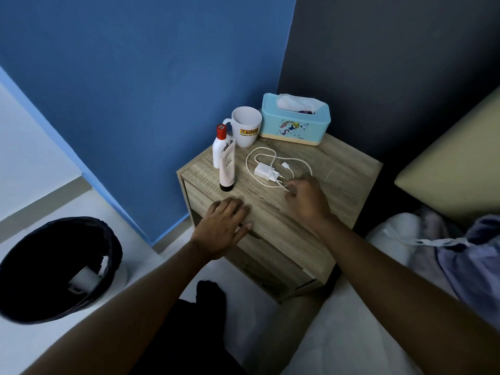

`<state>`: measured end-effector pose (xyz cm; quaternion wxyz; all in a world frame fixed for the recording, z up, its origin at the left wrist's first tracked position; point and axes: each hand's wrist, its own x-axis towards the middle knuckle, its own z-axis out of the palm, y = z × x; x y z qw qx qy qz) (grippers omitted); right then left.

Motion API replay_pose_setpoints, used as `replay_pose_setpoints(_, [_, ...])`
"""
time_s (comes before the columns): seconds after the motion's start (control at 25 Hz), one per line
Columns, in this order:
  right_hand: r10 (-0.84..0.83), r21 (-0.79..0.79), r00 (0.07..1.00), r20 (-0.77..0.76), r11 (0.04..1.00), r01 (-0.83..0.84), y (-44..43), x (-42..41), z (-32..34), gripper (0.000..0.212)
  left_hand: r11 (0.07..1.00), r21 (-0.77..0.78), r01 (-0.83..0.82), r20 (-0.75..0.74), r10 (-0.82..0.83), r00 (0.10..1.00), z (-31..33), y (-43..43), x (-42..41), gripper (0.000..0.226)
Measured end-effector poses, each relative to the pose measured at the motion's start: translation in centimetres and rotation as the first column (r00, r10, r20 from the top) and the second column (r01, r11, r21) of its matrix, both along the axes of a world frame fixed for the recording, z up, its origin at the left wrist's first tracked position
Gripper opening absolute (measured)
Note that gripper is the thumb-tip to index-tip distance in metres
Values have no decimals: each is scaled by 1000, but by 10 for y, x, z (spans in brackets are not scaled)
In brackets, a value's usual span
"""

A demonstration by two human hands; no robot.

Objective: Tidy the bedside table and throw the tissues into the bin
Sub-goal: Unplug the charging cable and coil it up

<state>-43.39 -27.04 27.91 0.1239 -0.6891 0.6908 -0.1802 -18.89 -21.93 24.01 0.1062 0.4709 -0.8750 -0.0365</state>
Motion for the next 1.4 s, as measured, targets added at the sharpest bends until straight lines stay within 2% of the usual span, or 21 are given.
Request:
replay_pose_setpoints(0.12, [-24,-1,999,26,1000,24,-8,-4,1,10,1000,17,-18,-18,18,1000,4,0,-2,54])
replay_pose_setpoints(0.28, [-120,-83,949,291,985,150,-6,-7,30,11,996,53,-66,-69,69,995,16,-1,-15,51])
replay_pose_setpoints(0.4, [-82,-185,913,399,968,168,2,-14,63,8,996,30,-87,-129,90,988,36,5,-36,51])
replay_pose_setpoints(0.52, [33,-321,901,433,939,120,16,-22,101,3,993,-24,-119,-273,108,956,68,6,-57,46])
replay_pose_setpoints(0.68, [188,-442,877,442,897,31,48,-35,159,6,974,-13,-225,-534,183,825,137,0,-79,46])
replay_pose_setpoints(0.8, [232,-458,878,418,889,-16,70,-40,193,9,963,-54,-264,-579,185,794,187,-2,-95,54])
replay_pose_setpoints(0.96, [278,-464,854,441,884,-48,101,-44,232,11,981,-126,-147,-581,48,813,239,8,-115,28])
replay_pose_setpoints(1.04, [283,-427,829,483,902,-59,116,-45,247,15,986,-110,-124,-628,28,777,260,20,-120,34])
replay_pose_setpoints(1.16, [288,-243,715,637,955,-169,131,-50,258,31,986,-38,-162,-699,89,710,277,32,-118,44])
replay_pose_setpoints(1.2, [299,-182,664,686,953,-241,138,-53,259,36,985,14,-173,-745,126,655,279,34,-113,45])
replay_pose_setpoints(1.28, [293,-103,552,781,931,-349,156,-56,261,35,978,151,-143,-853,202,481,283,36,-100,46])
replay_pose_setpoints(1.4, [274,-126,296,915,892,-434,181,-60,277,33,951,291,-106,-906,310,288,289,44,-88,44])
